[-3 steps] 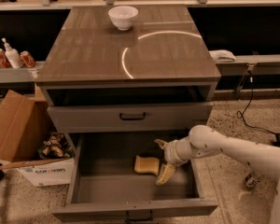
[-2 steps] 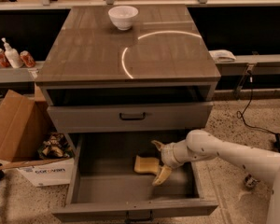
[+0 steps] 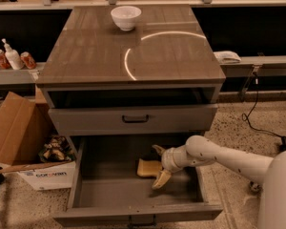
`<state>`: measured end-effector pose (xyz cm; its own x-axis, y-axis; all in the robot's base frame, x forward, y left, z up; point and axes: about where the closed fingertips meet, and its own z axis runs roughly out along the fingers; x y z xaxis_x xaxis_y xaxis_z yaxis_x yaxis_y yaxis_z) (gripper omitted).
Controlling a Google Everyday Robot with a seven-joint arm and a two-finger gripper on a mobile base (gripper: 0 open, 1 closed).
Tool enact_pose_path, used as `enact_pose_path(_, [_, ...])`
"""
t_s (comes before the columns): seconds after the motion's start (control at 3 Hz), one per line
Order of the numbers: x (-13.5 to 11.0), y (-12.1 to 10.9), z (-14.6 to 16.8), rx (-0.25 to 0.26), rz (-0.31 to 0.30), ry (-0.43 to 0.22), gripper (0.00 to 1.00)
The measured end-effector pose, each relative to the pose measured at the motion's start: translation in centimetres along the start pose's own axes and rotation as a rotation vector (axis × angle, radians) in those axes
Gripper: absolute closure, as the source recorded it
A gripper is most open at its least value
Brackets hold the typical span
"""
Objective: Pick sponge from middle drawer and place on counter
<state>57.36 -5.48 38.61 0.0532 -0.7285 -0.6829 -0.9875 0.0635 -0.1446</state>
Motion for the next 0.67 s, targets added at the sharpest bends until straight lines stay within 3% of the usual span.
enact_pose_path(0.33, [0.5,-0.2,1.3,-0.017,0.013,-0.004,0.18])
enact_pose_path(0.67, [0.9,-0.3,2.5,-0.042,0.024,-0.001,0.42])
